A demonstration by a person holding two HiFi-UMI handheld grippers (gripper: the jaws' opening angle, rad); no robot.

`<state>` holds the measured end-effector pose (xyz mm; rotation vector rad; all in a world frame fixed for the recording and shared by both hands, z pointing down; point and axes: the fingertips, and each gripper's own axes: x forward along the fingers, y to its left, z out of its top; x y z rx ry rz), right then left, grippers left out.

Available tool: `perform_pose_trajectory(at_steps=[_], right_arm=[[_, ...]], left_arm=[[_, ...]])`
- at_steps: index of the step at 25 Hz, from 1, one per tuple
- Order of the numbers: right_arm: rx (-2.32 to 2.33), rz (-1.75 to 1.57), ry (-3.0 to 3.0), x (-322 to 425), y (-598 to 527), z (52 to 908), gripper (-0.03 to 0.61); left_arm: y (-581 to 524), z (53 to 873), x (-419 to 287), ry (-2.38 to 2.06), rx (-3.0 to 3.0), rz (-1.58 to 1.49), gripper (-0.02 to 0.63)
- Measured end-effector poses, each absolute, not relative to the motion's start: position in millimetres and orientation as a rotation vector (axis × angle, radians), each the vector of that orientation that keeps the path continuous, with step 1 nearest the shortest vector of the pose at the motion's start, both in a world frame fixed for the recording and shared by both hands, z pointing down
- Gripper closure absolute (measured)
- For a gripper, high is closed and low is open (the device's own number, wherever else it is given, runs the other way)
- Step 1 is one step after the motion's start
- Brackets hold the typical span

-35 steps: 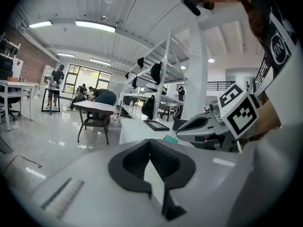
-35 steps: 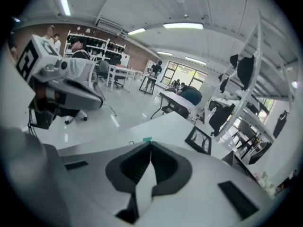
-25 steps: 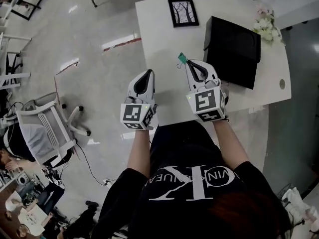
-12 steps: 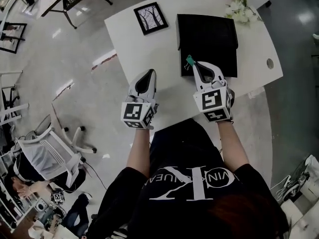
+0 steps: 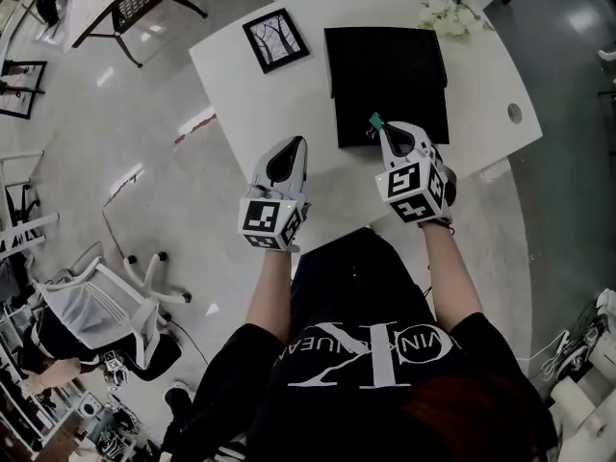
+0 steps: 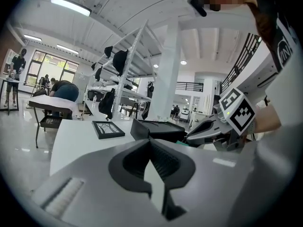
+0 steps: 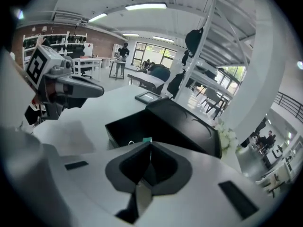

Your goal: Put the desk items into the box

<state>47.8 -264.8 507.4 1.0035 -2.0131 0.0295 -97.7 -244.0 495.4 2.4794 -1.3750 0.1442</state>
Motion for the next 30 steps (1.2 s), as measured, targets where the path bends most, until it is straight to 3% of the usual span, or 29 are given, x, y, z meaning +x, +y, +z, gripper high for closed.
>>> perform_pose_trajectory(at_steps=[30], right_arm=[[0.862,-0.025,-1.933,55,-283,539,0.56]], left_arm=[[-235,503,-111,-1.463,2.389,0.134,0.603]])
